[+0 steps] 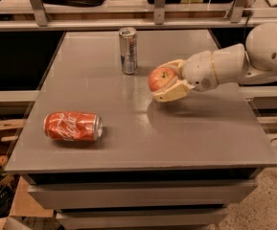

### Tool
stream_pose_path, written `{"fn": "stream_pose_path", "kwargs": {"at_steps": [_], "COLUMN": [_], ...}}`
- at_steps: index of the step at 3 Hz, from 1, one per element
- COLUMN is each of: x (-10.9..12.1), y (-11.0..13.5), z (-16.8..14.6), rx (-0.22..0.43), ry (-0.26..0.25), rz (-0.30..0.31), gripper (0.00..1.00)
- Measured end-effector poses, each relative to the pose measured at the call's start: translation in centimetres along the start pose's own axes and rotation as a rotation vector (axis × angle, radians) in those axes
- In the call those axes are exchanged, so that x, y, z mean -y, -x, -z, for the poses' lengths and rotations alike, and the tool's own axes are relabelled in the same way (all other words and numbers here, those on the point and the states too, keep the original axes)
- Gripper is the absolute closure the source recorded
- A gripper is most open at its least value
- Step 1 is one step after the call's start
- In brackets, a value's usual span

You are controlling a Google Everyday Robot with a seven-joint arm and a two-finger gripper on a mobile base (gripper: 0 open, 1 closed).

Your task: Move apple near coke can

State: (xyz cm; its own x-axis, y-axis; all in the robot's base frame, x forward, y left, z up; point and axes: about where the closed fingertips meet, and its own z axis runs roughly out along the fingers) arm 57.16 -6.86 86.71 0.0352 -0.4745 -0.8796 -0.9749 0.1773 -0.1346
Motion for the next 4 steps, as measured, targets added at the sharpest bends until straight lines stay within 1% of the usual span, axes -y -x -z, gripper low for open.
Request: {"fn": "stream_pose_path", "kwargs": {"at_steps": [1, 2, 3, 4], "x": [-0.8, -1.5, -2.4, -2.5], "y": [2.8, 4.4, 4.8, 4.8], "z": [0.5, 0.4, -1.2, -1.3], "rx": [-0.028, -0.049, -0.050, -0.049], "ry": [0.044, 0.093, 0.208, 0.210], "rz": [0.079, 0.127, 0.152, 0.153], "gripper": [1.00, 1.00, 1.00, 1.00]}}
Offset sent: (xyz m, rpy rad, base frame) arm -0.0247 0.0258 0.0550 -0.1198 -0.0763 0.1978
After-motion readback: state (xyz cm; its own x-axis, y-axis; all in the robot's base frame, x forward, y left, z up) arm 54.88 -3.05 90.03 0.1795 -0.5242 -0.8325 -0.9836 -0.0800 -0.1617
